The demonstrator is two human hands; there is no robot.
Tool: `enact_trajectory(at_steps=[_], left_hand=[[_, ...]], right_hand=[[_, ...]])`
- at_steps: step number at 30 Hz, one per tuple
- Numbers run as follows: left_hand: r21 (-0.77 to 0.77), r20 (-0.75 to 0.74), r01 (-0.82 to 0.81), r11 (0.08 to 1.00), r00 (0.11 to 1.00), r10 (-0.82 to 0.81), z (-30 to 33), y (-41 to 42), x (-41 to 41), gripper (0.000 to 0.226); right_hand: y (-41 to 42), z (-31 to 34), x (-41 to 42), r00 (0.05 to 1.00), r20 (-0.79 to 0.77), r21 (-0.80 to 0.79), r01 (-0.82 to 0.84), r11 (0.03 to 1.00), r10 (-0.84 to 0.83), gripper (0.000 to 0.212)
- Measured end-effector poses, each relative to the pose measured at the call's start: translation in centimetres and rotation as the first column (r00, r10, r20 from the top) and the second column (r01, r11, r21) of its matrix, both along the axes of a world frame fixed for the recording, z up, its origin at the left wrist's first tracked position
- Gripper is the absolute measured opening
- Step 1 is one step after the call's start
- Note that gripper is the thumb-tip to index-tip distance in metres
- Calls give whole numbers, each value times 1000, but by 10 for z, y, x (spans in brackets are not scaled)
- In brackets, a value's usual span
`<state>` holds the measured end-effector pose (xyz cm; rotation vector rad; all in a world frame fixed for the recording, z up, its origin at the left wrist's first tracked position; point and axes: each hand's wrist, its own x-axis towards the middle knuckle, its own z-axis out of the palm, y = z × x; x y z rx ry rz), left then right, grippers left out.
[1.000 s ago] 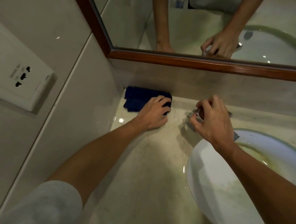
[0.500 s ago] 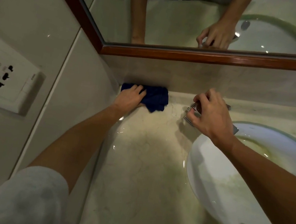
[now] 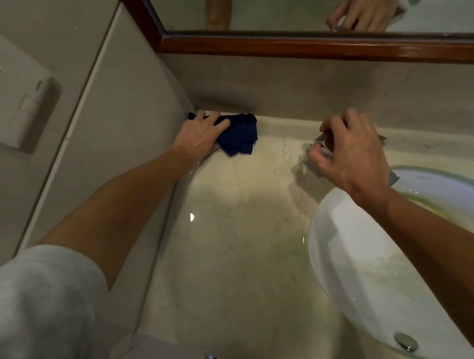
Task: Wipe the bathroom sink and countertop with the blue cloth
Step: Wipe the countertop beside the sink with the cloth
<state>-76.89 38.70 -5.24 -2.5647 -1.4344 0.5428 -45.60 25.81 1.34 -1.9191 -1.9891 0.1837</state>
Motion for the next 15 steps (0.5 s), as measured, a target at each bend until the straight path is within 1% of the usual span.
enact_trajectory(at_steps=[4,9,12,15], left_hand=[[-19,24,-73,997,997,73,3,-29,-2,54],[-42,-11,-191,981,981,191,7,-72,-3,54],[-48,4,-276,960,961,276,5,-105,-6,52],[-63,52,-368,928,927,371,1,-145,-11,50]], right_hand=[[-1,1,2,1000,-4,3,-16,1000,16,35],[1,0,5,1000,7,5,-26,1000,26,35],[2,-3,6,998,37,-8,-46,999,46,36],[1,-4,8,996,28,-23,-84,996,84,37]])
